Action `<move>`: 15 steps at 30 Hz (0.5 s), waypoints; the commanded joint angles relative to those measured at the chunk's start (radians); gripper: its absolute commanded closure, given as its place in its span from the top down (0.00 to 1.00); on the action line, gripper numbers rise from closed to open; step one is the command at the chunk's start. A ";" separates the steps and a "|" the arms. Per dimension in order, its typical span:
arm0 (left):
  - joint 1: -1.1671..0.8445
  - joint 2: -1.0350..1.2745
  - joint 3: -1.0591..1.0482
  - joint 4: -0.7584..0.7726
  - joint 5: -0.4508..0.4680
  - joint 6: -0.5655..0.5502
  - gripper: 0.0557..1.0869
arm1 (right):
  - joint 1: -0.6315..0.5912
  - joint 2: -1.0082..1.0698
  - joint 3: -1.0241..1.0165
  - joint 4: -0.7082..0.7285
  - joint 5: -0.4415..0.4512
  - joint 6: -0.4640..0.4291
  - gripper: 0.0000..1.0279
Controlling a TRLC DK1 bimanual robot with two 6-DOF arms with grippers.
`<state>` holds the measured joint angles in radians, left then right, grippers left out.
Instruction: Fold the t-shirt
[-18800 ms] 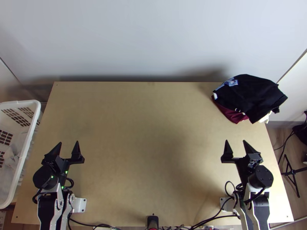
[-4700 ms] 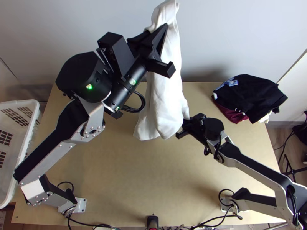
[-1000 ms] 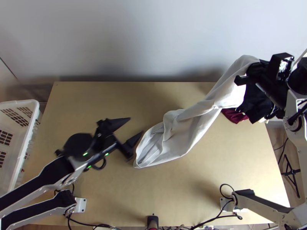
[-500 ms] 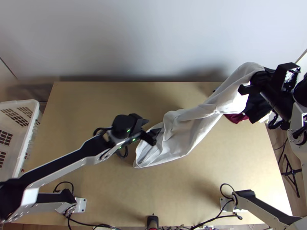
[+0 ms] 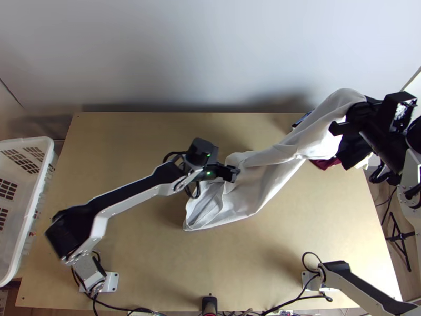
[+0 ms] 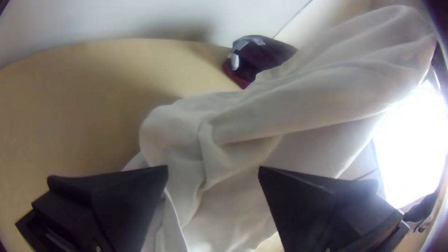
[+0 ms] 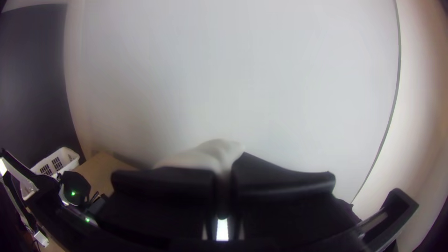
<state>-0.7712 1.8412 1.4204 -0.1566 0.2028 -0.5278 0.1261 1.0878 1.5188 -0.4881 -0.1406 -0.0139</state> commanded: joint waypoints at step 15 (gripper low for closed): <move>0.164 0.337 0.299 -0.029 0.063 -0.084 0.95 | 0.001 -0.034 0.004 -0.010 0.006 -0.035 0.03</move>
<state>-0.6384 2.0956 1.6405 -0.1783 0.2371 -0.5747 0.1261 1.0561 1.5211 -0.4961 -0.1352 -0.0372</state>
